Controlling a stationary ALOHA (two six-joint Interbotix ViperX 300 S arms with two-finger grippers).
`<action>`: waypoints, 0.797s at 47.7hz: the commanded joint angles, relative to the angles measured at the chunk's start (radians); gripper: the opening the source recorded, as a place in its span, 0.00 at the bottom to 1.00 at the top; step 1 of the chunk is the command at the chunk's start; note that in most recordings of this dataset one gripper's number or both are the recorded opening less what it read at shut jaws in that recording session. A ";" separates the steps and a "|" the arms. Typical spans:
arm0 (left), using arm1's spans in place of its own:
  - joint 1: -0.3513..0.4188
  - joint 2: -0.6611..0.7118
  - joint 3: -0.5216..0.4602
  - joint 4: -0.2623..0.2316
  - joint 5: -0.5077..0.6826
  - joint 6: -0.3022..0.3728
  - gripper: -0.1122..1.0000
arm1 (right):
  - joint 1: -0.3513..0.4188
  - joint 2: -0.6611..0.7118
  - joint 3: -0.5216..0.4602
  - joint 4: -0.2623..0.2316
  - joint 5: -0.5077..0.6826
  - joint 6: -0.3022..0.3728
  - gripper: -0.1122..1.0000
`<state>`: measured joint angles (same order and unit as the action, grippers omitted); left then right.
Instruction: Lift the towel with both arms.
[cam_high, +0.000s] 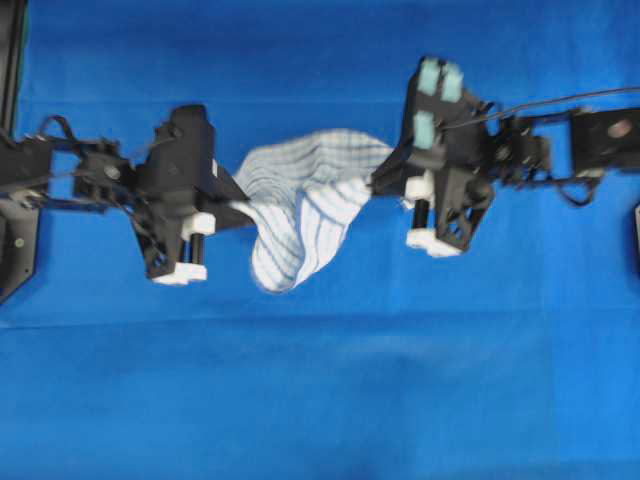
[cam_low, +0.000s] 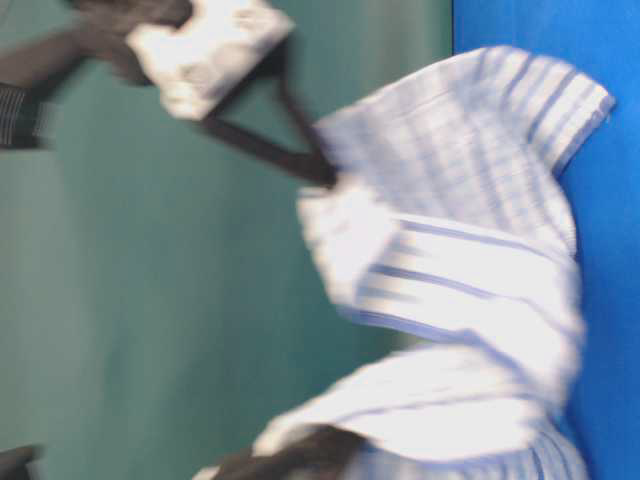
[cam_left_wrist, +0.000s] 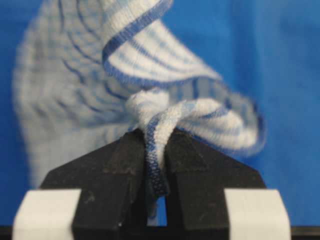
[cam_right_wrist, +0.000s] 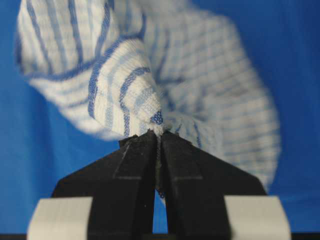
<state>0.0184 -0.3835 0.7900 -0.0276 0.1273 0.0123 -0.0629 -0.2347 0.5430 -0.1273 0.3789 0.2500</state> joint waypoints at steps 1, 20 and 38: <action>0.020 -0.075 -0.061 0.000 0.055 0.003 0.11 | -0.003 -0.063 -0.074 -0.015 0.067 -0.002 0.13; 0.104 -0.253 -0.252 0.003 0.295 0.005 0.11 | -0.003 -0.161 -0.314 -0.094 0.284 -0.008 0.13; 0.107 -0.288 -0.396 0.005 0.374 0.028 0.11 | -0.002 -0.195 -0.420 -0.094 0.331 -0.038 0.13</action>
<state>0.1212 -0.6657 0.4372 -0.0245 0.4985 0.0383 -0.0644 -0.4050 0.1565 -0.2178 0.7102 0.2163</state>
